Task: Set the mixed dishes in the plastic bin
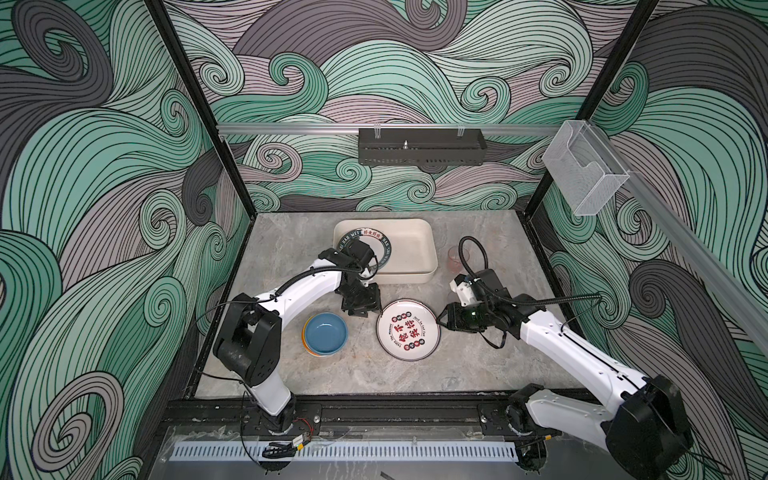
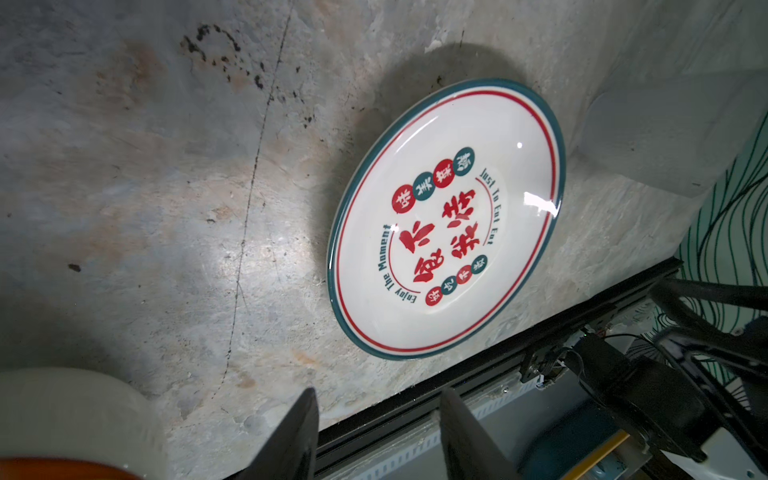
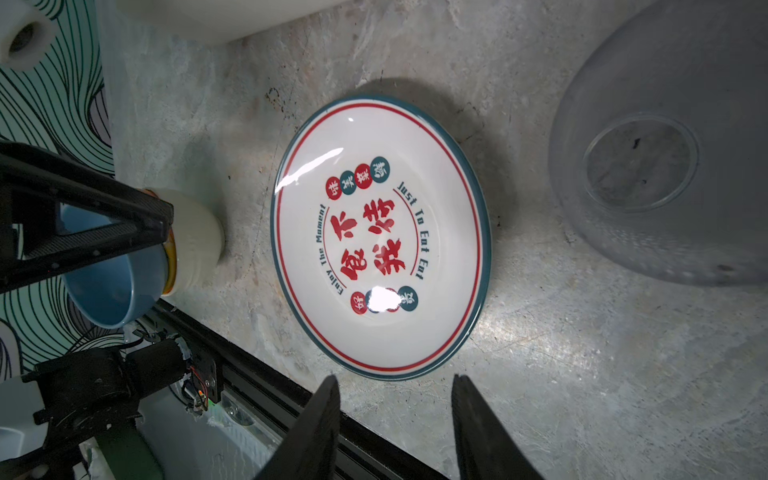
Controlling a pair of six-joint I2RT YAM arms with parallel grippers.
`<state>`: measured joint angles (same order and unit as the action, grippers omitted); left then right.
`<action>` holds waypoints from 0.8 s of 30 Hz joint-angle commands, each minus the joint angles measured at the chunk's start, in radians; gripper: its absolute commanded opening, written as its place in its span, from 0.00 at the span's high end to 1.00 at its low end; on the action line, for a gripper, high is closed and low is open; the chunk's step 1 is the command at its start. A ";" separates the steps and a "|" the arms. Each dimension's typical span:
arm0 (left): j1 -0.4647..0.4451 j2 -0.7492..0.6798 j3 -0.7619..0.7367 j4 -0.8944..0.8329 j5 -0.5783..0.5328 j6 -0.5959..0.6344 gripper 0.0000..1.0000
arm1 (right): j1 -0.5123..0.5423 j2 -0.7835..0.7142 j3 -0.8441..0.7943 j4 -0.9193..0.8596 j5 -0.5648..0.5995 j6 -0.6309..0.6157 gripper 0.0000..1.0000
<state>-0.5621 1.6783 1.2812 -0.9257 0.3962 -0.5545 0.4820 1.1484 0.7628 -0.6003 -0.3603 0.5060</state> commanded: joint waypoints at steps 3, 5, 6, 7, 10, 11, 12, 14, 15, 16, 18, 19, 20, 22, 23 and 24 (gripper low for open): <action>-0.025 0.062 0.045 0.002 -0.033 -0.015 0.51 | -0.005 -0.019 -0.060 0.032 0.007 0.021 0.54; -0.031 0.085 0.047 0.009 -0.037 -0.016 0.51 | -0.005 -0.018 -0.082 0.049 0.009 0.026 0.54; -0.033 0.099 0.049 0.010 -0.037 -0.018 0.51 | -0.005 -0.017 -0.092 0.057 0.012 0.031 0.54; -0.035 0.109 0.051 0.010 -0.037 -0.018 0.51 | -0.005 -0.016 -0.099 0.062 0.015 0.034 0.54; -0.041 0.139 0.056 0.019 -0.040 -0.019 0.52 | -0.005 -0.011 -0.123 0.084 0.023 0.040 0.54; -0.041 0.151 0.057 0.022 -0.040 -0.019 0.52 | -0.005 -0.009 -0.131 0.089 0.025 0.043 0.54; -0.042 0.161 0.059 0.023 -0.041 -0.021 0.53 | -0.005 -0.005 -0.137 0.095 0.026 0.044 0.54; -0.042 0.180 0.060 0.026 -0.040 -0.023 0.54 | -0.006 0.002 -0.149 0.105 0.029 0.048 0.54; -0.044 0.186 0.057 0.031 -0.040 -0.023 0.54 | -0.006 0.004 -0.156 0.112 0.029 0.050 0.54; -0.044 0.194 0.057 0.033 -0.038 -0.023 0.55 | -0.006 0.009 -0.162 0.121 0.030 0.053 0.54; -0.046 0.208 0.053 0.040 -0.034 -0.023 0.56 | -0.006 0.015 -0.174 0.137 0.031 0.059 0.54; -0.045 0.214 0.053 0.043 -0.033 -0.025 0.57 | -0.006 0.018 -0.181 0.149 0.033 0.065 0.54; -0.045 0.221 0.050 0.045 -0.028 -0.022 0.58 | -0.006 0.022 -0.185 0.157 0.031 0.068 0.53; -0.048 0.231 0.049 0.049 -0.024 -0.022 0.59 | -0.006 0.031 -0.191 0.172 0.030 0.075 0.53; -0.048 0.234 0.047 0.052 -0.023 -0.022 0.59 | -0.006 0.037 -0.194 0.180 0.029 0.078 0.52; -0.050 0.238 0.044 0.055 -0.021 -0.022 0.60 | -0.005 0.040 -0.197 0.189 0.029 0.081 0.52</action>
<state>-0.6041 1.8977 1.3087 -0.8772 0.3744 -0.5694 0.4820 1.1778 0.5777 -0.4522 -0.3431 0.5686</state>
